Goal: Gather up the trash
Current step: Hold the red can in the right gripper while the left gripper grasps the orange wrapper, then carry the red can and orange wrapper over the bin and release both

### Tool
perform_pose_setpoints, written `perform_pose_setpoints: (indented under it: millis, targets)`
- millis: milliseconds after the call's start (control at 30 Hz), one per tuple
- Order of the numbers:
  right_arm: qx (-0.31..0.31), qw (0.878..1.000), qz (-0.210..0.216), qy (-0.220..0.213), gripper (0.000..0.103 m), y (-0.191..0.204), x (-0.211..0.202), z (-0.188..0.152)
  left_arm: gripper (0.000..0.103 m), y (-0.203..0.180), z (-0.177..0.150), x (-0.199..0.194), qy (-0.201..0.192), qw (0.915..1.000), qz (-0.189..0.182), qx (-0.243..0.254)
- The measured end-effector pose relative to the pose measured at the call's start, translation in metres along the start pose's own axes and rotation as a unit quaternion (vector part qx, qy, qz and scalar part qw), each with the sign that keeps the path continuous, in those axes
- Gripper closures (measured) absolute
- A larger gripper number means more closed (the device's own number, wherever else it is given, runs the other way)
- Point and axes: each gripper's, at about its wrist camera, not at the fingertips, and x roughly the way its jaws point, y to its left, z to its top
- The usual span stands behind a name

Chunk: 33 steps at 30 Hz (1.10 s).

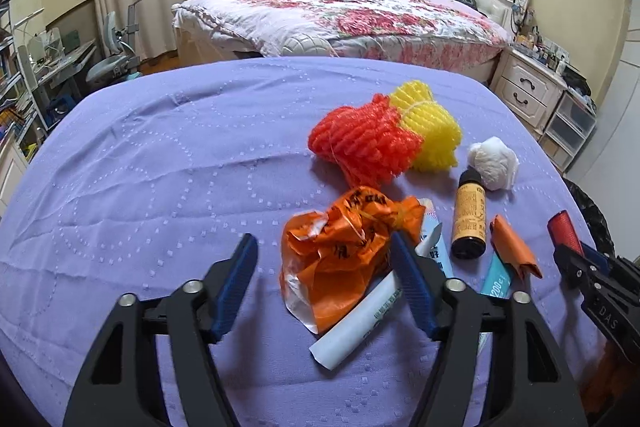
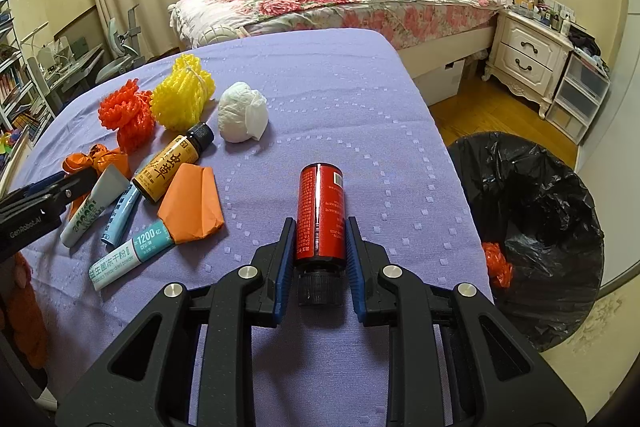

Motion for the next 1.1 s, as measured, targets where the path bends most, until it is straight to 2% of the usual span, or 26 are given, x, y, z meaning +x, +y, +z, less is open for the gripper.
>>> perform_pose_setpoints:
  millis: [167,200,667,867,1100]
  targets:
    - [-0.001,1.000,-0.001,0.000,0.079,0.000,0.000,0.000,0.059,-0.003,-0.005,-0.003,-0.007,0.9999,-0.004,0.011]
    - [0.000,1.000,0.000,0.000,0.079,0.000,0.000,0.000,0.069,-0.003,-0.005,-0.005,-0.010,0.9999,-0.002,0.010]
    - [0.002,1.000,0.001,-0.001,0.080,-0.005,-0.002,-0.001,0.071,0.021,0.000,-0.043,-0.069,0.9964,0.019,-0.044]
    - [0.013,1.000,0.005,-0.017,0.080,-0.013,-0.011,0.002,0.071,0.022,0.001,-0.060,-0.091,0.9937,0.014,-0.063]
    - [0.021,0.999,-0.007,-0.029,0.080,-0.026,-0.026,0.002,0.071,-0.001,0.001,-0.068,-0.106,0.9930,-0.010,-0.052]
